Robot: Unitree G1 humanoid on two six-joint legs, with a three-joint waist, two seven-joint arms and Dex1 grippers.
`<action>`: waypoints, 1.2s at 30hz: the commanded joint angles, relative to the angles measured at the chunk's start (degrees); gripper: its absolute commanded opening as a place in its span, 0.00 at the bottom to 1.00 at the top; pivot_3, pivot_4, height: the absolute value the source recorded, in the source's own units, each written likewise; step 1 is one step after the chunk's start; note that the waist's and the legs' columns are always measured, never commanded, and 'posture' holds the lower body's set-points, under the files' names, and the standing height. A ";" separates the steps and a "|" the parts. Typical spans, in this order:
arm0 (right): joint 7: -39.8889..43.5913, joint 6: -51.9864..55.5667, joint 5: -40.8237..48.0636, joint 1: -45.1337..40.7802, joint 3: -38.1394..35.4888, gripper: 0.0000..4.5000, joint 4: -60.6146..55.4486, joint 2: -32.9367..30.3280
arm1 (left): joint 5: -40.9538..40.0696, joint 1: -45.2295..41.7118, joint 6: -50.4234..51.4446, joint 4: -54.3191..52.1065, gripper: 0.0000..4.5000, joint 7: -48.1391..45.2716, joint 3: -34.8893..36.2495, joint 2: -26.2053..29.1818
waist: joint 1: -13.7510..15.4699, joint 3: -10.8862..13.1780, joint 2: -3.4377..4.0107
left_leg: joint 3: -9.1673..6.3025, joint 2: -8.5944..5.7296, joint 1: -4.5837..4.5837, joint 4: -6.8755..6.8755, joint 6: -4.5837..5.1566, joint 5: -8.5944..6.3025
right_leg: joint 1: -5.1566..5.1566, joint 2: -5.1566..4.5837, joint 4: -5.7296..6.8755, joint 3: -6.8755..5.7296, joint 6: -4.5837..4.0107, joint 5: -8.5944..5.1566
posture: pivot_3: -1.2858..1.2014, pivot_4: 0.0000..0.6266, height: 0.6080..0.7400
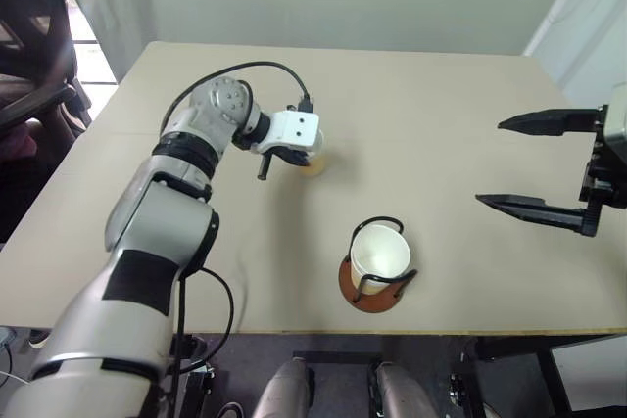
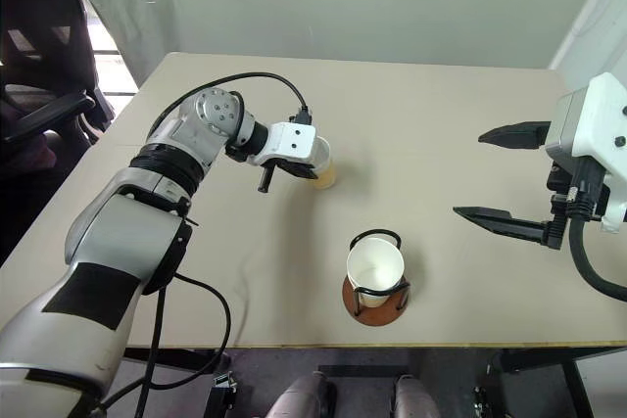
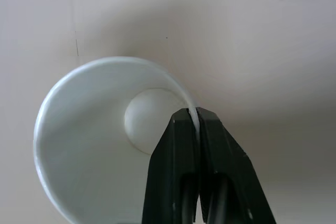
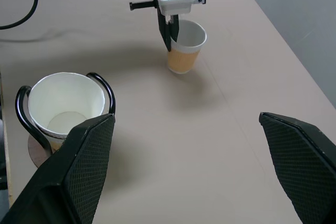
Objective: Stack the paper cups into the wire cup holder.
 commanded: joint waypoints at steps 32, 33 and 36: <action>13.59 4.63 -10.06 16.49 -26.56 1.00 -6.20 -0.03 | -74.31 -16.80 -5.50 -55.07 0.01 -16.77 -50.49 20.77 | -0.79 0.06 0.29 | -0.19 -0.67 0.05 0.06 0.92 -0.47 | 0.39 -0.97 -0.01 0.02 0.19 -0.16 | 0.52 0.24 1.00; 13.48 5.27 -9.92 16.64 -27.10 1.00 -6.78 0.19 | -73.90 -17.20 -6.50 -54.64 0.01 -16.77 -51.95 20.35 | -0.84 0.06 0.27 | -0.24 -0.66 0.04 0.08 0.91 -0.46 | 0.39 -0.97 0.00 0.06 0.08 -0.22 | 0.52 0.24 1.00; 13.29 7.07 -9.49 17.10 -28.68 1.00 -8.38 0.78 | -74.24 -18.30 -8.44 -55.12 0.01 -16.77 -55.34 19.96 | -0.96 0.08 0.28 | -0.21 -0.66 0.03 0.08 0.90 -0.45 | 0.38 -0.94 0.01 0.05 -0.08 -0.29 | 0.52 0.24 1.00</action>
